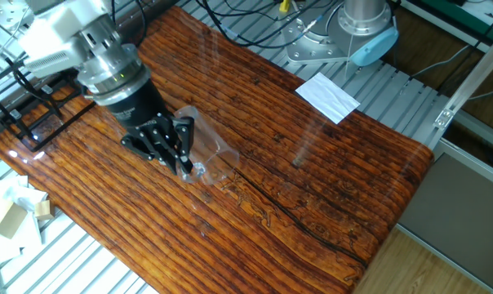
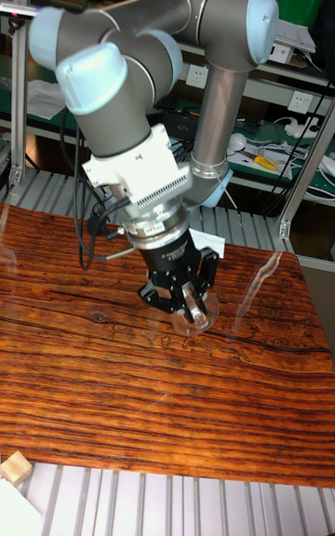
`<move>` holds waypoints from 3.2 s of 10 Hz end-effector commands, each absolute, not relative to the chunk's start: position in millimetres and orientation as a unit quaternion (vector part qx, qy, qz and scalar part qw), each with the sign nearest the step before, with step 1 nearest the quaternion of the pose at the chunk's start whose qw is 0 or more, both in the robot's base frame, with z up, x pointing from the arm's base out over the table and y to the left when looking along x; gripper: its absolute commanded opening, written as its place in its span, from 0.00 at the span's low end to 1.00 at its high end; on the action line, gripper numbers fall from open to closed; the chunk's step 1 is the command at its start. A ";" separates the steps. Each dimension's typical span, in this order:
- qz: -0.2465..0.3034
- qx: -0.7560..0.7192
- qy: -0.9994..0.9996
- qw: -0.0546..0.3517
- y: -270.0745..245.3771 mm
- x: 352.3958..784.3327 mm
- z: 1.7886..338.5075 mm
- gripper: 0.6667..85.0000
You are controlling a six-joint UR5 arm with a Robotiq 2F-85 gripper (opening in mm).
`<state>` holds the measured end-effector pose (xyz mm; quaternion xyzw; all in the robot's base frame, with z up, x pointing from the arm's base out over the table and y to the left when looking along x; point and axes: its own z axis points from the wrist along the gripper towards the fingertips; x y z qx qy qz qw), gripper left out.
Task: Take the cup off the cup rack
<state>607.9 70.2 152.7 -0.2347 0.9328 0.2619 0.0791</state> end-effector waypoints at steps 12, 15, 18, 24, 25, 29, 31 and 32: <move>0.304 -0.199 0.925 0.111 128.1 603.6 129.0 0.00; 0.321 -0.208 0.916 0.126 141.9 607.7 135.1 0.00; 0.310 -0.210 0.918 0.128 141.2 612.7 112.9 0.00; 0.310 -0.225 0.913 0.138 143.5 615.8 112.5 0.09; 0.311 -0.227 0.913 0.139 143.8 616.2 112.8 0.10; 0.311 -0.232 0.911 0.142 144.3 616.5 112.6 0.11; 0.313 -0.236 0.908 0.145 145.7 616.9 114.0 0.13; 0.314 -0.237 0.907 0.148 146.3 617.7 114.7 0.13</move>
